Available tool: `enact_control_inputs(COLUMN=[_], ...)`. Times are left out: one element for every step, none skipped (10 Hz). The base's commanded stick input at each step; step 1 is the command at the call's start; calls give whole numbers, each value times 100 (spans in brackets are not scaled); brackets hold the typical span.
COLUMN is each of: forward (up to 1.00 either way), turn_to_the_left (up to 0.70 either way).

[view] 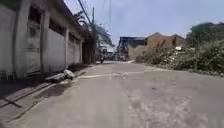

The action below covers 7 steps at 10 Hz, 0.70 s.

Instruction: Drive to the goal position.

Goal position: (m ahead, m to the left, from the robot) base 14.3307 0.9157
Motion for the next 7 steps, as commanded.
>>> enact_control_inputs(forward=[100, 100, 100, 100, 100, 100, 100], turn_to_the_left=[-2, -2, -2, -2, -2, -2, -2])
